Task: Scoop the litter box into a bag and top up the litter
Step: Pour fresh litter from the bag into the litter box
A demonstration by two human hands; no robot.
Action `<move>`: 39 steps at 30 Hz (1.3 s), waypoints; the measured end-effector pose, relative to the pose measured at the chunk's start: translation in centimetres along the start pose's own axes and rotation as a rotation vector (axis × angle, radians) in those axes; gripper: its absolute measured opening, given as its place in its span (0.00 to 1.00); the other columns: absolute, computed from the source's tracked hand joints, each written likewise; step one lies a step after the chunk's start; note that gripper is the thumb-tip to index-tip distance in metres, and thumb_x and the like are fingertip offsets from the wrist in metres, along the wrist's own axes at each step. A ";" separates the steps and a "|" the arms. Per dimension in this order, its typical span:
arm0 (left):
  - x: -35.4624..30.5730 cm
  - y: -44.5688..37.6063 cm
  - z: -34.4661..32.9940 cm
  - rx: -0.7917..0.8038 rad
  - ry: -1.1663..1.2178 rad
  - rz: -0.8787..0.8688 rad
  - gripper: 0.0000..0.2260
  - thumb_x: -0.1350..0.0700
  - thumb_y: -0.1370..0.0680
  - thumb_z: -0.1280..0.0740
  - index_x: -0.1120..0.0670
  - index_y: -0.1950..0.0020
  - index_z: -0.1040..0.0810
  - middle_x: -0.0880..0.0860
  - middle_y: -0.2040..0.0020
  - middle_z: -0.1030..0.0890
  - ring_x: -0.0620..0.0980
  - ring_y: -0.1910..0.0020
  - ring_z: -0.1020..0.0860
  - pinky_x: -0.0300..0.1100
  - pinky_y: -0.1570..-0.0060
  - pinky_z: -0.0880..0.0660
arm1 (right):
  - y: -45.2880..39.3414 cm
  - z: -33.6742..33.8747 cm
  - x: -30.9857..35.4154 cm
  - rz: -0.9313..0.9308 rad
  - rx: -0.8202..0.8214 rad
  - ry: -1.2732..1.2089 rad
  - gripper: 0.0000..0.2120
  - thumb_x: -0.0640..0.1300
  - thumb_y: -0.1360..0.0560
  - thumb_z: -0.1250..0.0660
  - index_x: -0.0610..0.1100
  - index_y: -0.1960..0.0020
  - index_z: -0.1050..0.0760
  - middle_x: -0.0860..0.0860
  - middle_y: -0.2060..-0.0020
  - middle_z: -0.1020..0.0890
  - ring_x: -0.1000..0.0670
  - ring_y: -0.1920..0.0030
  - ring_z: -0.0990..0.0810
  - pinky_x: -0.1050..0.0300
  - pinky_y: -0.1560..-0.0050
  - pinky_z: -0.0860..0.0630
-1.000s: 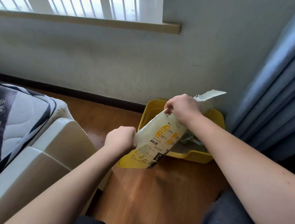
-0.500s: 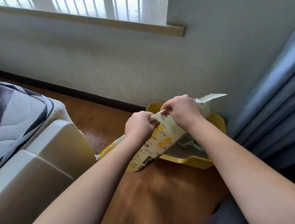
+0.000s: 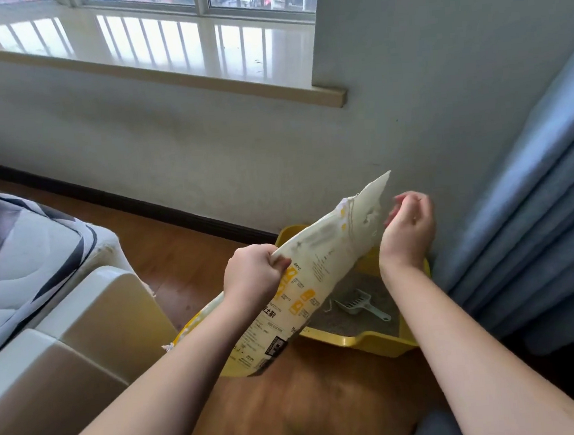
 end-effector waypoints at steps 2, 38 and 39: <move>-0.7 0.0 0.6 -0.005 0.003 -0.029 0.13 0.48 0.23 0.32 0.51 0.66 0.22 0.47 0.70 0.22 0.47 0.68 0.23 0.41 0.69 0.30 | 0.4 0.1 -6.8 -0.412 0.010 0.054 0.14 0.44 0.20 0.50 0.46 0.58 0.28 0.46 0.63 0.24 0.48 0.64 0.27 0.53 0.59 0.28; 2.8 1.0 4.1 -0.085 0.962 0.001 0.10 0.53 0.27 0.24 0.59 0.56 0.17 0.61 0.59 0.15 0.63 0.59 0.16 0.58 0.58 0.19 | 0.9 -3.8 -6.7 -0.423 0.194 -0.364 0.09 0.44 0.22 0.33 0.48 0.42 0.25 0.55 0.52 0.17 0.56 0.54 0.17 0.64 0.61 0.21; 3.0 1.0 3.8 -0.085 0.961 0.010 0.10 0.53 0.28 0.24 0.59 0.56 0.17 0.61 0.59 0.15 0.63 0.59 0.16 0.58 0.58 0.19 | 0.7 -3.7 -6.5 -0.418 0.191 -0.371 0.07 0.42 0.23 0.33 0.48 0.45 0.24 0.54 0.54 0.16 0.56 0.56 0.17 0.64 0.62 0.21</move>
Point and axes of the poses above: each hand's wrist, its own y-axis away from the middle knuckle, its own z-axis out of the back of the hand, x = y × z, the point moved 8 cm from there along -y, towards the middle knuckle
